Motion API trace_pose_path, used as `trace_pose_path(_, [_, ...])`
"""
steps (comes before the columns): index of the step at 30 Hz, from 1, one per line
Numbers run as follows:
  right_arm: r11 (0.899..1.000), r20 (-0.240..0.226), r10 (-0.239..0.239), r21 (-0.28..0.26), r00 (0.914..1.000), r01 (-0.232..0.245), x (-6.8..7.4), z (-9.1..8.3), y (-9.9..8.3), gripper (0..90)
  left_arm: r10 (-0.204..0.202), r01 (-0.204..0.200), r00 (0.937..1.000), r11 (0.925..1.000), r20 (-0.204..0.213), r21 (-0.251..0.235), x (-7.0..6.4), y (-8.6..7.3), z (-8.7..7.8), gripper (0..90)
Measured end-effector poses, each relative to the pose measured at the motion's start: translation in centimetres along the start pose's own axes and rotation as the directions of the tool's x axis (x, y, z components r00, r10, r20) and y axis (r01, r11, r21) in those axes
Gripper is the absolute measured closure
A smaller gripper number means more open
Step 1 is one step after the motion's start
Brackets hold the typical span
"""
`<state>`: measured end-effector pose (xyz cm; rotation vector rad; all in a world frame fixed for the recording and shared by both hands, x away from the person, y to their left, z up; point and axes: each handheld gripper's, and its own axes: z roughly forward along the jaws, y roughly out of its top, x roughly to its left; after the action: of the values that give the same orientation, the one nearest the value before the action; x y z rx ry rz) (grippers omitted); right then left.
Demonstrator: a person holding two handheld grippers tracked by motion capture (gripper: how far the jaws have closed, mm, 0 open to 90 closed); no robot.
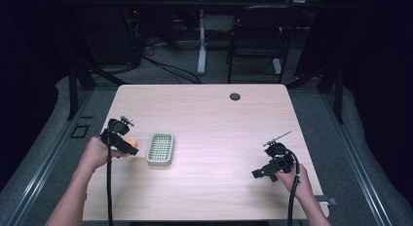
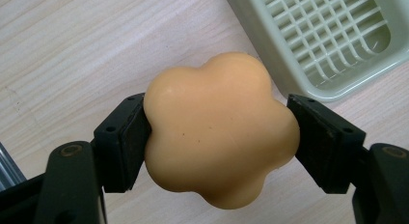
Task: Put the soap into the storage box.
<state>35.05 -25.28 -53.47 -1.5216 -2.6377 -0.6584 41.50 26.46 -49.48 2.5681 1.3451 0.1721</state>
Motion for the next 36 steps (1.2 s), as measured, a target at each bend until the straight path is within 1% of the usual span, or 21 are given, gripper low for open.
trace_pose_path(1, [1.000,0.000,0.000,0.000,1.0000,0.000,0.0,0.0,0.0,6.4,0.003,-0.003,1.0000,1.0000,-0.005,-0.002,0.0,0.1,0.0,26.8])
trace_pose_path(3, [1.000,-0.001,0.004,-0.002,1.0000,-0.004,0.0,0.0,0.0,6.4,0.001,-0.001,1.0000,1.0000,0.001,-0.001,0.0,0.2,0.0,26.8])
trace_pose_path(4, [1.000,-0.002,-0.006,0.010,1.0000,0.006,0.0,0.0,0.0,6.4,0.001,-0.001,1.0000,1.0000,-0.001,0.000,0.0,0.3,0.1,26.8])
trace_pose_path(7, [1.000,0.000,0.009,-0.007,1.0000,-0.009,0.1,0.1,0.0,6.7,0.003,-0.003,1.0000,1.0000,-0.001,0.005,0.1,0.5,0.1,26.8])
trace_pose_path(13, [1.000,-0.007,-0.008,0.016,0.9999,0.008,0.0,0.0,0.0,6.6,0.009,-0.009,1.0000,1.0000,-0.002,0.002,0.2,1.1,0.0,26.8])
trace_pose_path(18, [1.000,0.000,-0.002,0.009,1.0000,0.002,0.0,0.0,0.0,6.6,0.011,-0.011,0.9999,0.9999,0.002,0.010,0.3,1.8,0.0,26.8])
trace_pose_path(19, [1.000,-0.001,0.022,-0.020,0.9998,-0.022,0.2,0.2,-0.1,6.6,0.013,-0.013,0.9999,0.9999,-0.003,0.006,0.3,1.9,0.0,26.8])
trace_pose_path(20, [1.000,0.000,0.012,-0.009,0.9999,-0.012,0.1,0.2,-0.1,6.6,0.016,-0.016,0.9999,0.9998,0.001,0.010,0.4,2.1,0.0,26.8])
trace_pose_path(21, [1.000,-0.002,-0.008,0.016,1.0000,0.008,0.0,0.0,0.0,6.6,0.012,-0.012,0.9999,0.9999,-0.002,0.008,0.4,2.1,0.1,26.8])
trace_pose_path(22, [1.000,-0.001,-0.015,0.025,0.9999,0.015,0.0,-0.1,0.1,6.6,0.016,-0.016,0.9999,0.9998,-0.002,0.008,0.4,2.2,0.1,26.8])
trace_pose_path(25, [1.000,-0.002,-0.005,0.011,1.0000,0.005,0.0,0.0,0.0,6.6,0.014,-0.014,0.9999,0.9999,0.000,0.010,0.5,2.3,0.1,26.8])
trace_pose_path(26, [1.000,0.002,0.016,-0.014,0.9999,-0.016,0.2,0.2,-0.1,6.6,0.014,-0.014,0.9999,0.9999,-0.002,0.008,0.5,2.4,0.1,26.8])
trace_pose_path(27, [1.000,-0.002,-0.011,0.019,0.9999,0.011,0.0,0.0,0.0,6.6,0.017,-0.017,0.9999,0.9998,0.000,0.009,0.4,2.5,0.0,26.8])
trace_pose_path(28, [1.000,-0.002,-0.014,0.023,0.9999,0.014,0.0,-0.1,0.1,6.6,0.020,-0.020,0.9998,0.9997,-0.002,0.011,0.4,2.6,0.0,26.8])
trace_pose_path(31, [1.000,-0.002,-0.004,0.011,1.0000,0.004,0.1,0.1,0.0,6.6,0.023,-0.023,0.9997,0.9997,-0.002,0.009,0.3,2.8,-0.1,26.8])
trace_pose_path(32, [1.000,-0.003,0.006,0.001,1.0000,-0.006,0.1,0.2,0.0,6.6,0.028,-0.028,0.9996,0.9996,-0.001,0.004,0.2,3.1,-0.3,26.8])
trace_pose_path(34, [1.000,-0.001,-0.012,0.022,0.9999,0.012,0.0,0.0,0.1,6.6,0.033,-0.033,0.9995,0.9995,0.001,-0.001,0.2,3.3,-0.5,26.8])
trace_pose_path(35, [1.000,-0.001,-0.009,0.020,1.0000,0.009,0.0,0.0,0.1,6.6,0.036,-0.036,0.9994,0.9994,0.000,0.000,0.1,3.5,-0.6,26.8])
trace_pose_path(36, [1.000,0.001,0.018,-0.011,0.9998,-0.018,0.2,0.2,-0.1,6.6,0.038,-0.038,0.9993,0.9993,0.001,-0.003,0.1,3.6,-0.7,26.8])
